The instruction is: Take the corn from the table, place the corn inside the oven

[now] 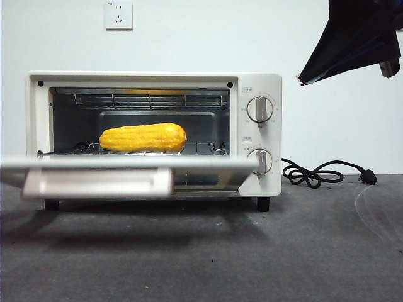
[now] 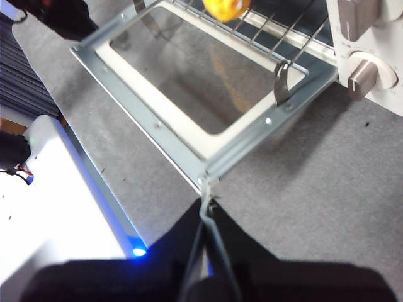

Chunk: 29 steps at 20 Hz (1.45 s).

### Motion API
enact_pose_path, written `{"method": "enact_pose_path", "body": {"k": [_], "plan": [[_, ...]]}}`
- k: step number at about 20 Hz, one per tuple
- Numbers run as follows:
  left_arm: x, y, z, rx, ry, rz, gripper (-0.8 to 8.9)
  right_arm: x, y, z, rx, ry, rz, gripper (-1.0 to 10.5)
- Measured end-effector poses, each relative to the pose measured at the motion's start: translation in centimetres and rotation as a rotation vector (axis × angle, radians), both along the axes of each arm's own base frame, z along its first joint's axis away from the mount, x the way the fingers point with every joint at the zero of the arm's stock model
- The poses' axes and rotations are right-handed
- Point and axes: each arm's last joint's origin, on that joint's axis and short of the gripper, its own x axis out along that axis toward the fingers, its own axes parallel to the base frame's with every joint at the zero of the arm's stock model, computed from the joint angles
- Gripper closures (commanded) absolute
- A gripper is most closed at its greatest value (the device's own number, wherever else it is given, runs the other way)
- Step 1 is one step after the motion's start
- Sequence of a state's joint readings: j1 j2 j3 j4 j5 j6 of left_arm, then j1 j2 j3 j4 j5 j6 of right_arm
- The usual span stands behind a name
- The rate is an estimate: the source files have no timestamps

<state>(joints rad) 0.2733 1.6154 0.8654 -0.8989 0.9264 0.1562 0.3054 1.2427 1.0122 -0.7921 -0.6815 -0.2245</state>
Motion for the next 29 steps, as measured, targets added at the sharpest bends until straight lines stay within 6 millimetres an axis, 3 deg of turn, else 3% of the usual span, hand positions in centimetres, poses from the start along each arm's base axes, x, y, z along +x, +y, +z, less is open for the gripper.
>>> {"method": "enact_pose_path", "body": {"k": [10, 19, 29], "plan": [[3.2, 0.7, 5.2, -0.049, -0.155, 0.000, 8.22, 0.0, 0.0, 0.0, 0.000, 0.000, 0.000, 9.6], [6.2, 1.4, 11.8, -0.098, -0.373, 0.013, 8.22, 0.0, 0.0, 0.0, 0.000, 0.000, 0.000, 9.6], [6.0, 1.3, 12.5, -0.108, -0.355, 0.026, 8.22, 0.0, 0.0, 0.0, 0.000, 0.000, 0.000, 9.6]]}}
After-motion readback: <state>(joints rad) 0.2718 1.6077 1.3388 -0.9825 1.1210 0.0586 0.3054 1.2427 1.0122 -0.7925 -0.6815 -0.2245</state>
